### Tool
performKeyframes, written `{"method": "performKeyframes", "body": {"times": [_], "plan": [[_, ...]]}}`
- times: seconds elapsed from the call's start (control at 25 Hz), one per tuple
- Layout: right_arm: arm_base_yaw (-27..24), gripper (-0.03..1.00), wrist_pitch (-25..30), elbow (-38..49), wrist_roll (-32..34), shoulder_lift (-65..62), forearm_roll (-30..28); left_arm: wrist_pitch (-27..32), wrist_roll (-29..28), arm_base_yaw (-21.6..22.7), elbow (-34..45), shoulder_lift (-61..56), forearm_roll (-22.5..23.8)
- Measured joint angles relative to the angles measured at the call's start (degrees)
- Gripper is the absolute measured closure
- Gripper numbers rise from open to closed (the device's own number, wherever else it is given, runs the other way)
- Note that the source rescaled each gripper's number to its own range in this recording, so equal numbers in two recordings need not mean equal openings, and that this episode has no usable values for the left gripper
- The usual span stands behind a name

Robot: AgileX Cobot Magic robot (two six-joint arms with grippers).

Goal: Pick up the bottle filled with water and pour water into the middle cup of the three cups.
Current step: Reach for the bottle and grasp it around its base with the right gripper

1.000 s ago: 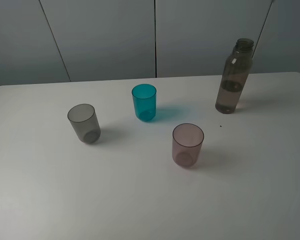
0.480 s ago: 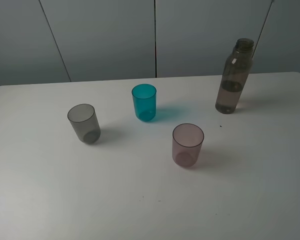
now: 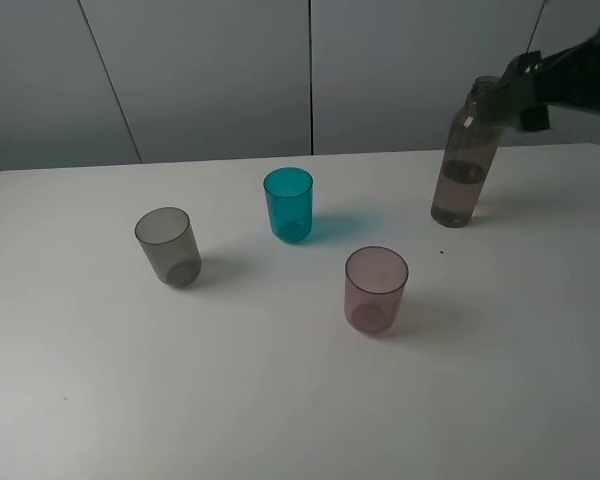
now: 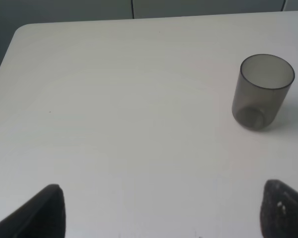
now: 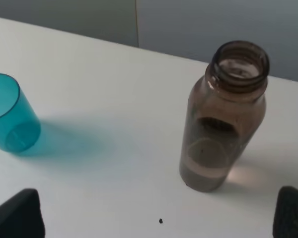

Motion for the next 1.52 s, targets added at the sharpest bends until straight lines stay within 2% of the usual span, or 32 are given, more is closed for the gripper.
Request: {"method": "performKeyframes", "body": {"times": [0.16, 0.4, 0.6, 0.88, 1.04, 1.36, 1.52], "plan": [[0.0, -0.03, -10.0, 6.3, 0.0, 4.2, 1.6, 0.0, 0.0, 0.0, 0.0, 0.0, 0.0], [0.0, -0.03, -31.7, 17.5, 1.2, 10.6, 2.7, 0.0, 0.0, 0.0, 0.0, 0.0, 0.0], [0.0, -0.03, -40.2, 19.5, 2.4, 18.3, -0.4, 0.0, 0.0, 0.0, 0.0, 0.0, 0.0], [0.0, -0.03, -56.9, 19.5, 10.2, 30.6, -6.2, 0.0, 0.0, 0.0, 0.0, 0.0, 0.0], [0.0, -0.03, -66.4, 19.3, 12.0, 36.3, -8.6, 0.0, 0.0, 0.0, 0.0, 0.0, 0.0], [0.0, -0.03, -80.8, 19.2, 13.1, 44.5, -9.3, 0.0, 0.0, 0.0, 0.0, 0.0, 0.0], [0.0, -0.03, -87.2, 19.1, 13.3, 47.0, -7.5, 0.0, -0.1, 0.0, 0.0, 0.0, 0.0]]}}
